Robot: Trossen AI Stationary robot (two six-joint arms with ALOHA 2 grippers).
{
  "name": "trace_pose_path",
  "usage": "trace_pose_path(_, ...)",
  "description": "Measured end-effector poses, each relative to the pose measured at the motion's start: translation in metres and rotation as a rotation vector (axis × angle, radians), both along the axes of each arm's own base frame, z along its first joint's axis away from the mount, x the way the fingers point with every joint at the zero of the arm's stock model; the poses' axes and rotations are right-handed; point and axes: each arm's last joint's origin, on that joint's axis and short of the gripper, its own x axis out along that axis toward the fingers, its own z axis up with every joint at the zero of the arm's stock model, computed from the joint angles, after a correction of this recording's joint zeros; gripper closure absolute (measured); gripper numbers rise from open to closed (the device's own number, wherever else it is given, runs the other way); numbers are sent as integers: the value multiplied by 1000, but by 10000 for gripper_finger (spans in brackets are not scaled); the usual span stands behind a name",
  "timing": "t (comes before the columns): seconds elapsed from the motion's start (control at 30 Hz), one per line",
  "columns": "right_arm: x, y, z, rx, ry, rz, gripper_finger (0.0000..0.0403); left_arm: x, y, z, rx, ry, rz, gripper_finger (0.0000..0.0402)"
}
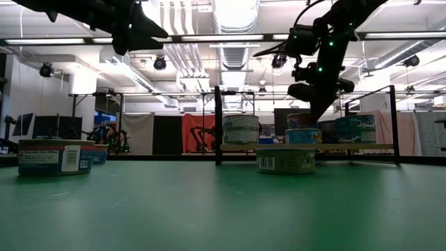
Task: Stack canned seafood by type on shelf
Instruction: Adjust the tuna cans on the shelf
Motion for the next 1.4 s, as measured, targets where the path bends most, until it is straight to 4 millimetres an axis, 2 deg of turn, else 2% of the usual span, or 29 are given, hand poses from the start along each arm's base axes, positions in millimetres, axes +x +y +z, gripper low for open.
trace_pose_path(0.53, -1, -1, 2, -16, -2, 17, 394, 0, 0, 0, 6, 4, -1, 172)
trace_pose_path(0.7, -3, 11, 17, -13, -77, 57, 394, 0, 0, 0, 4, 3, -1, 172)
trace_pose_path(0.87, 2, 30, 25, 97, -195, 162, 394, 0, 0, 0, -13, -5, 0, 172)
trace_pose_path(1.1, 18, 51, 15, 146, -181, 223, 394, 0, 0, 0, -18, -7, -2, 172)
trace_pose_path(1.4, 28, 52, -4, 161, -101, 218, 394, 0, -1, 0, -21, -5, -12, 172)
